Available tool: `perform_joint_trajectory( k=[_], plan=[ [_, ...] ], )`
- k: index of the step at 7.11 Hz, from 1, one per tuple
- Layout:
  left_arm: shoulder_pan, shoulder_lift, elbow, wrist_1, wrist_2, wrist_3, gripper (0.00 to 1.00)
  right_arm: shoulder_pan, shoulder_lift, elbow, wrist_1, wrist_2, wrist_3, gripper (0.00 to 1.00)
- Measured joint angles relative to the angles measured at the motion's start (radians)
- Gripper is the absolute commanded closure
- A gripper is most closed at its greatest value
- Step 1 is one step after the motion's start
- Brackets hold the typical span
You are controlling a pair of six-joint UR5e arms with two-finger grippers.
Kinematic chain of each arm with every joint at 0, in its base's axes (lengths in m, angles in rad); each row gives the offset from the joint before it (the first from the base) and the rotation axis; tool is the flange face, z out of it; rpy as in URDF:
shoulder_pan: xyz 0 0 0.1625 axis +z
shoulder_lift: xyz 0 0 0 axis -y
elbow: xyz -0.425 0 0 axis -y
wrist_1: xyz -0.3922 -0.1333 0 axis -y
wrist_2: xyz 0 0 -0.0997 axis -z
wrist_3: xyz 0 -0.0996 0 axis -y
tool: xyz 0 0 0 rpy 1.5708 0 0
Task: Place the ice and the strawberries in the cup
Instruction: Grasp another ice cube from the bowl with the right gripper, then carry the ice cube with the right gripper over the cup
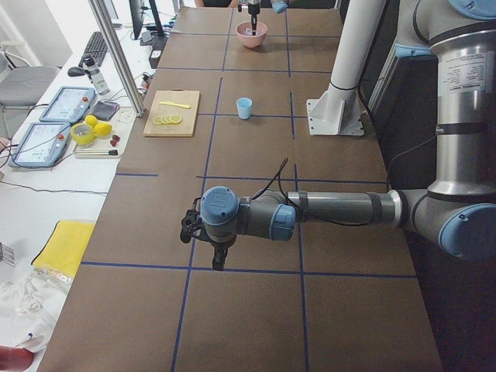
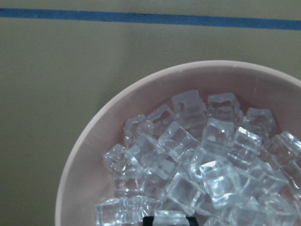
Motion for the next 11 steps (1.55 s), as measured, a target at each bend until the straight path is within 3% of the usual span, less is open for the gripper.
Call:
perform_joint_trajectory(
  k=[3,5,8,9,11],
  plan=[
    [0.000,0.000,0.000,0.000,-0.001,0.000,0.00,0.039,-0.034,0.131,0.008,0.007,0.020,1.00],
    [0.000,0.000,0.000,0.001,-0.001,0.000,0.00,0.036,-0.003,0.231,-0.001,0.023,0.166,1.00],
    [0.000,0.000,0.000,0.001,-0.001,0.000,0.00,-0.139,0.230,0.270,-0.004,-0.001,0.605,0.99],
    [0.000,0.000,0.000,0.001,-0.001,-0.001,0.00,-0.235,0.326,0.267,-0.025,-0.060,0.746,0.99],
    [0.000,0.000,0.000,0.002,-0.001,0.000,0.00,-0.428,0.558,0.241,-0.183,-0.224,0.934,0.99]
  ],
)
